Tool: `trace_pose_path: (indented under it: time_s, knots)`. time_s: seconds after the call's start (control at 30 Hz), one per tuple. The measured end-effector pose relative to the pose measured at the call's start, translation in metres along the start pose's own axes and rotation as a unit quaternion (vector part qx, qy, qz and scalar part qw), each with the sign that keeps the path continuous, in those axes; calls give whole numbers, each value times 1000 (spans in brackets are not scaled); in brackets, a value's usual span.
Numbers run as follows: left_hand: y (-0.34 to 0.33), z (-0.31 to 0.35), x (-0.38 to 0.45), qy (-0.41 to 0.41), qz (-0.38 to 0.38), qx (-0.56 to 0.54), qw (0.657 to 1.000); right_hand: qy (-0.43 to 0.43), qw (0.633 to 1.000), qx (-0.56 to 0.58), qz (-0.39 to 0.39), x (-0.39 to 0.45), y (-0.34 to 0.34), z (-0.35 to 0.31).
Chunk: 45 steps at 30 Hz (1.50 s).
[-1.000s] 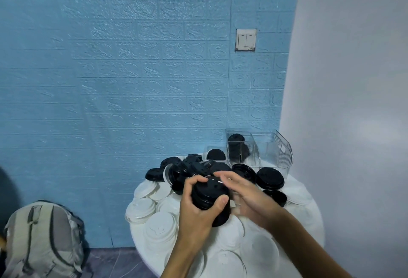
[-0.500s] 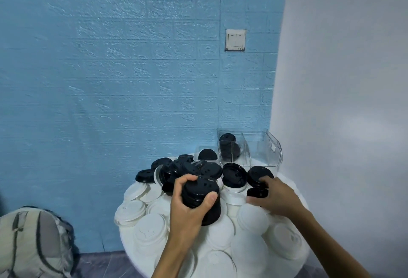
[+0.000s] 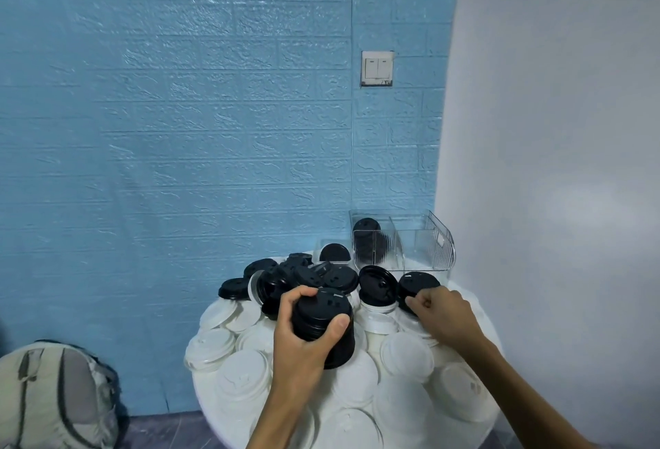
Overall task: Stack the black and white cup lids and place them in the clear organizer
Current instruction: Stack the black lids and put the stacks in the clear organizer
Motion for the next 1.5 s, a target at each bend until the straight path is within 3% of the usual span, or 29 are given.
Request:
trace_pose_path:
  time_s: [0.13,0.23,0.3,0.43,0.5,0.6,0.67,0.87,1.1,1.27,1.43,1.5]
  knots:
    - [-2,1,0,-2,-8,-2,1000,34,996,86,16,-9,14,-33]
    - [-4,1,2,1,-19,-6,1000,39,953,301,19,-24,24,-68]
    - [-6,2,3,-4,-28,1,1000,-9,890,454,-31,-34,22,-91]
    - [-12,11,1,-40,-45,15,998,-39,827,528,-189,-46,3,-123]
    - [-13,15,0,-59,-45,23,997,-21,854,476,-210,-49,-7,-127]
    - [-13,14,2,-66,-48,36,996,30,919,363,-153,-44,-13,-126]
    - [-13,11,3,-66,-59,40,995,57,932,334,-125,-38,-16,-123]
    - [-18,14,1,-76,-95,50,991,-4,880,445,-168,-34,-23,-118]
    - [-24,9,-3,-54,-84,25,995,27,870,472,-141,-40,-28,-115]
    - [-28,16,-2,-58,-81,11,995,53,877,474,-61,-36,-25,-110]
    - [-27,10,6,-49,-70,33,996,48,896,434,-81,-25,-28,-102]
    - [-24,7,8,-39,-62,37,997,28,922,383,-43,-8,-21,-86]
Point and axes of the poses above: each hand's wrist, its own x-axis towards the middle knuckle, its own y-axis out of the back of the hand, z = x × y, the point moved 4 cm from there along x, towards the middle knuckle, and after that the axes turned 15 degrees about x, right-handed, at the moved point
